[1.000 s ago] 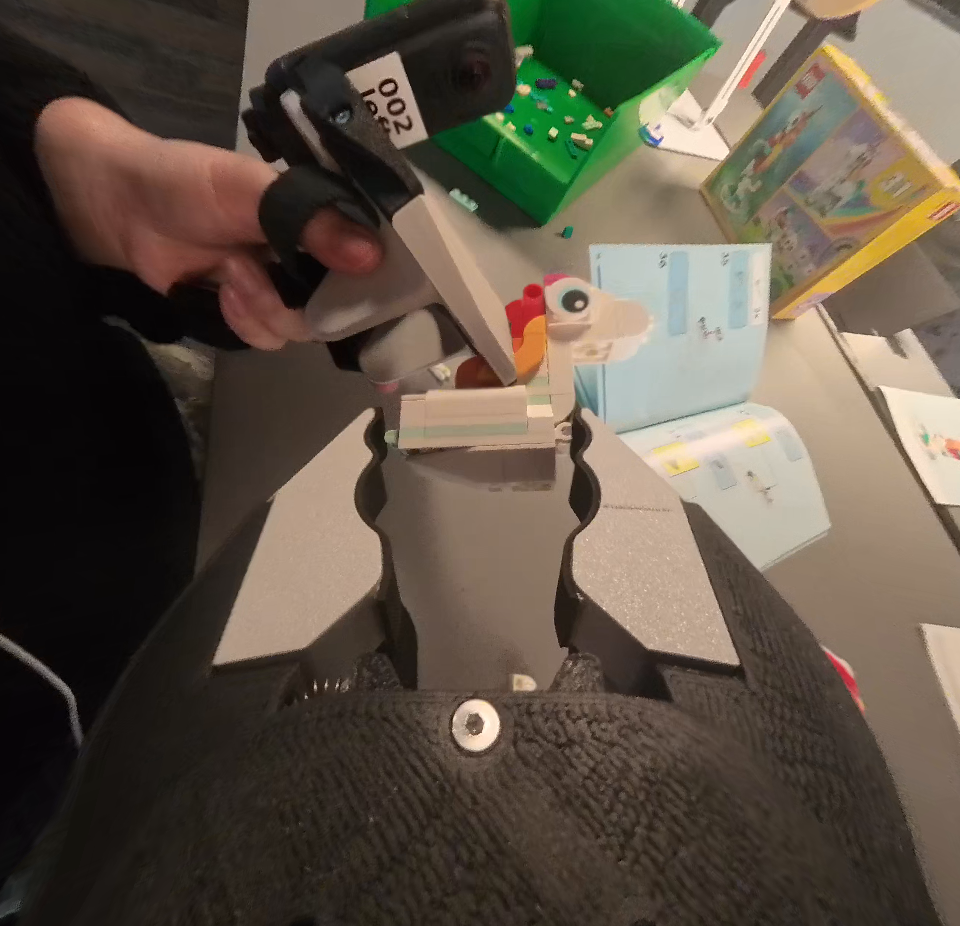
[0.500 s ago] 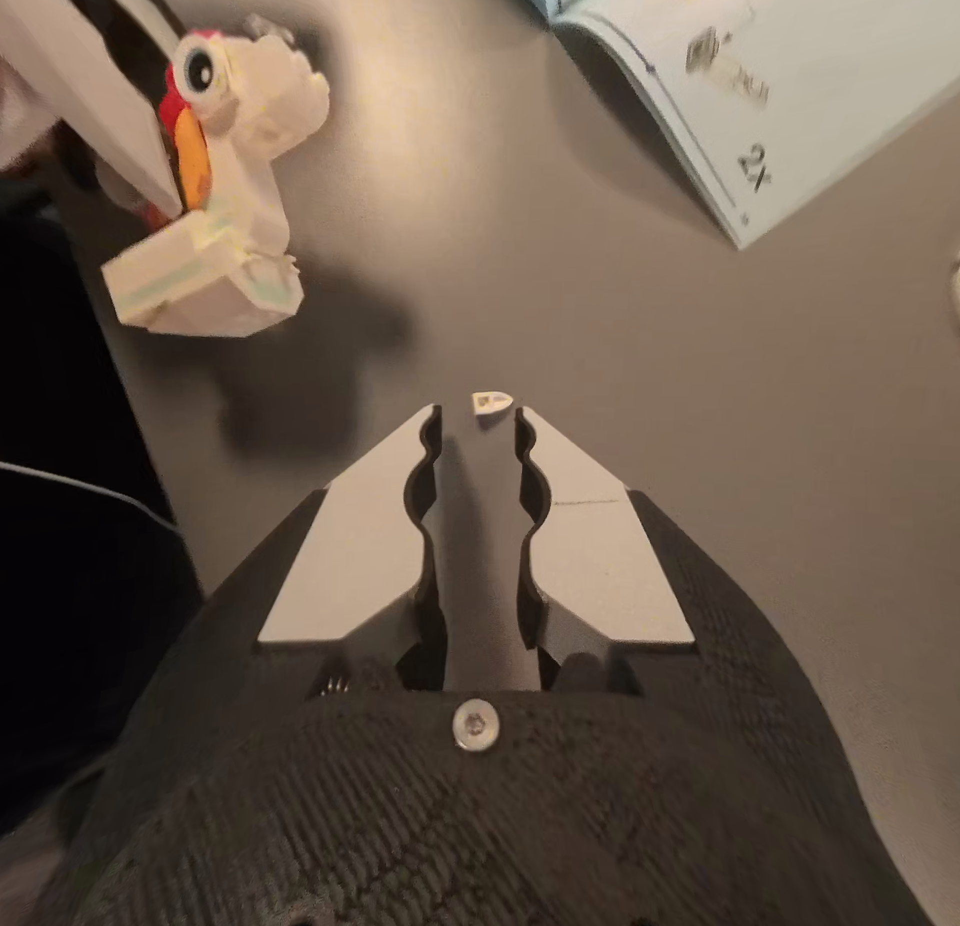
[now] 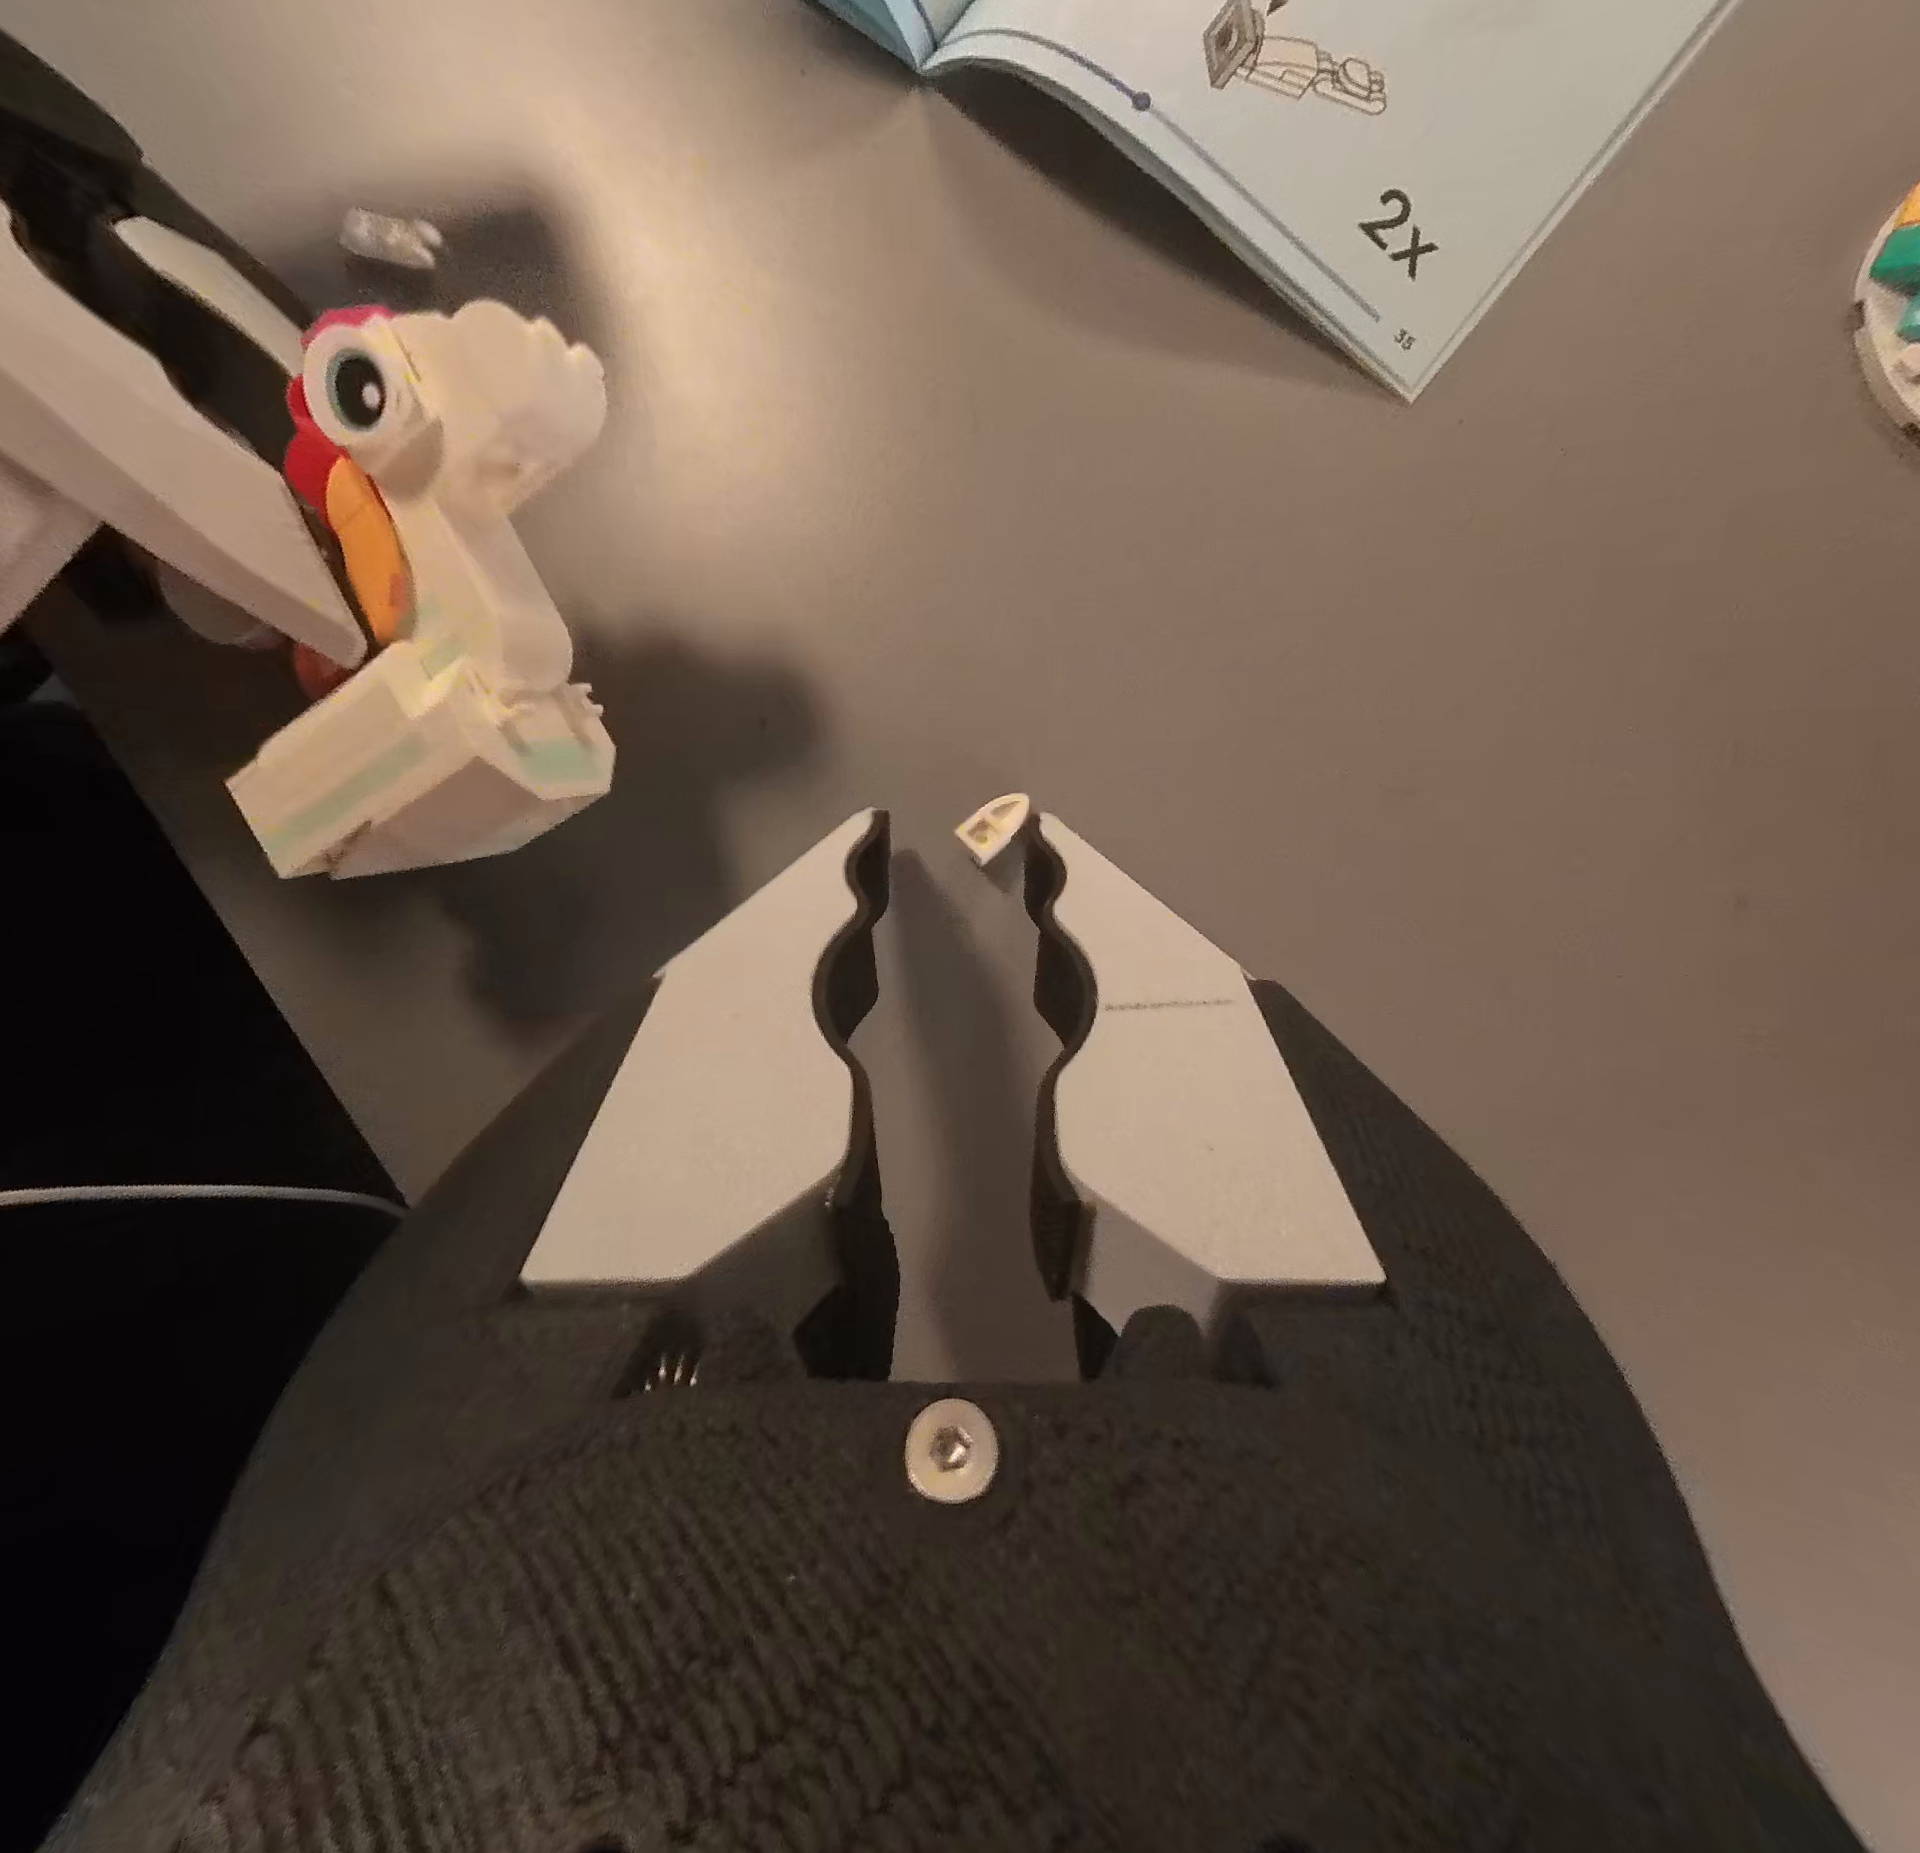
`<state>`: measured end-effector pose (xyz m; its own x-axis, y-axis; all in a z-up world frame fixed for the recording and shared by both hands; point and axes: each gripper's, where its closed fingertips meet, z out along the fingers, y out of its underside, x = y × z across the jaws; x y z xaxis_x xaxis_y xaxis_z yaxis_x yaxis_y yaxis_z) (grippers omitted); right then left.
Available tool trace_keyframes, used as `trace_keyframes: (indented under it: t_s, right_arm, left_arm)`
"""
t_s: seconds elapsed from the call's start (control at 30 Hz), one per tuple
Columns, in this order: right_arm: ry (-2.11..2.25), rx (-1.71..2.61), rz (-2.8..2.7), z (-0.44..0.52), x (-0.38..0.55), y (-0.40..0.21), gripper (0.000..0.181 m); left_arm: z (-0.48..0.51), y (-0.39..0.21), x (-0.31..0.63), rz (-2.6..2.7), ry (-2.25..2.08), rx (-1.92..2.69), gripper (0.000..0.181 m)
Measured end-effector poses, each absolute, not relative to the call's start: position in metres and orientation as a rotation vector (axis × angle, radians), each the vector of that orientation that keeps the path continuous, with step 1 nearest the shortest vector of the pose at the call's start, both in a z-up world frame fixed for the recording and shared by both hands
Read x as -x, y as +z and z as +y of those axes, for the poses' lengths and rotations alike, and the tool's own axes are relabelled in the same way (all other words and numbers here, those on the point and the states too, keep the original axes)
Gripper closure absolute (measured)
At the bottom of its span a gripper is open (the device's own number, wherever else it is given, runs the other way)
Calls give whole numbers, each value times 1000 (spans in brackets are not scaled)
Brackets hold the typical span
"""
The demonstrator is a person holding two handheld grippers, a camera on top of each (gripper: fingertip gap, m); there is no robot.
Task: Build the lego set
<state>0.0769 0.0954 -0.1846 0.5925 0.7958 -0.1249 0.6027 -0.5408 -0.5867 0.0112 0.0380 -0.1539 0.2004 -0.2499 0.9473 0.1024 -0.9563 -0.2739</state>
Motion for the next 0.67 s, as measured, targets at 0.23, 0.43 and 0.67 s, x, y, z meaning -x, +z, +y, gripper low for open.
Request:
trace_keyframes:
  t_s: [0.23, 0.43, 0.67]
  right_arm:
    - [376, 2304, -1145, 102, -80, -187, 169]
    - [620, 2075, -1213, 91, -35, -144, 174]
    - [646, 1746, -1543, 53, 21, -118, 174]
  left_arm:
    - [39, -154, -13, 149, -1807, 2199, 158]
    - [40, -154, -14, 142, -1805, 2201, 158]
    - [39, -155, -14, 150, -1799, 2204, 158]
